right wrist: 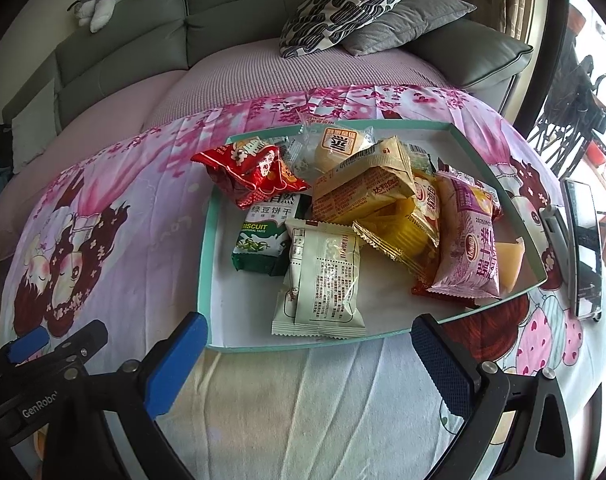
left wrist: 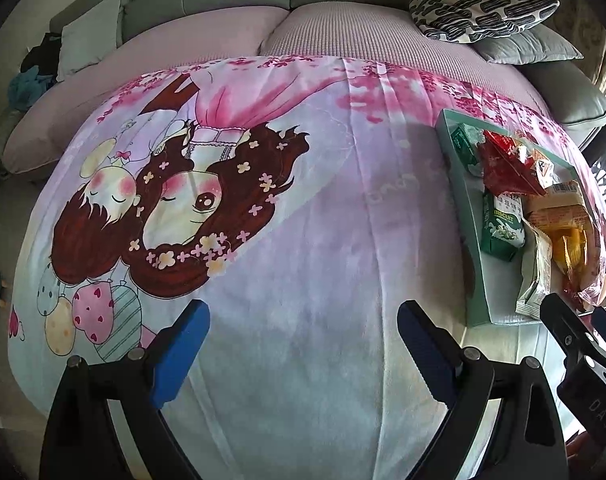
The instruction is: Organize snacks
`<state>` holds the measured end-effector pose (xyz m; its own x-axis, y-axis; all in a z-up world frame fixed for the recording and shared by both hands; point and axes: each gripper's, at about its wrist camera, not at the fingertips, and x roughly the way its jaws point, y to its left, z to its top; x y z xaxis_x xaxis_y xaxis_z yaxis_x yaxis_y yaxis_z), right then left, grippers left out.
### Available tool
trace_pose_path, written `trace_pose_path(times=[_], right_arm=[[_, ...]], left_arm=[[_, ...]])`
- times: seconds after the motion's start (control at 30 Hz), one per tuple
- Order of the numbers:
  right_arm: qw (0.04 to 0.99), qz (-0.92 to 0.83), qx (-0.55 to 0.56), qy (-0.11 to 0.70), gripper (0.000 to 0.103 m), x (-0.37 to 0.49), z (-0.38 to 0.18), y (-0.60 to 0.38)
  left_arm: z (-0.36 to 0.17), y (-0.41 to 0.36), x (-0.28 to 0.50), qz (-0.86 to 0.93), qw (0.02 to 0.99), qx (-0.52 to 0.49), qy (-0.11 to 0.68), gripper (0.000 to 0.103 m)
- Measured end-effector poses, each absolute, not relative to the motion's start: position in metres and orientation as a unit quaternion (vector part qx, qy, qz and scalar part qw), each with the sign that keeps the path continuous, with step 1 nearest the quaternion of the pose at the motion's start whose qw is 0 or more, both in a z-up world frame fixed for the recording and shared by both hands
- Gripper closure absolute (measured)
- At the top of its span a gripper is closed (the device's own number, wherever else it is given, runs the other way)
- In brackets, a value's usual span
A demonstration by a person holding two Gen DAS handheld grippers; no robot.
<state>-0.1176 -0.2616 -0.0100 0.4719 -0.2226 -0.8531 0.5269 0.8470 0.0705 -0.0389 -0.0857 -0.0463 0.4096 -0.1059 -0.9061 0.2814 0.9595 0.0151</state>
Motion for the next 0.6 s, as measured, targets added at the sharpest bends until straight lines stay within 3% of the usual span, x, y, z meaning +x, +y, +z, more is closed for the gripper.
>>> trace_pose_path(times=[0.6], right_arm=[[0.839, -0.224, 0.164, 0.467, 0.0, -0.1177, -0.0123, -0.2628]], left_arm=[[-0.0489, -0.0897, -0.0413, -0.109, 0.832, 0.101, 0.535, 0.008]])
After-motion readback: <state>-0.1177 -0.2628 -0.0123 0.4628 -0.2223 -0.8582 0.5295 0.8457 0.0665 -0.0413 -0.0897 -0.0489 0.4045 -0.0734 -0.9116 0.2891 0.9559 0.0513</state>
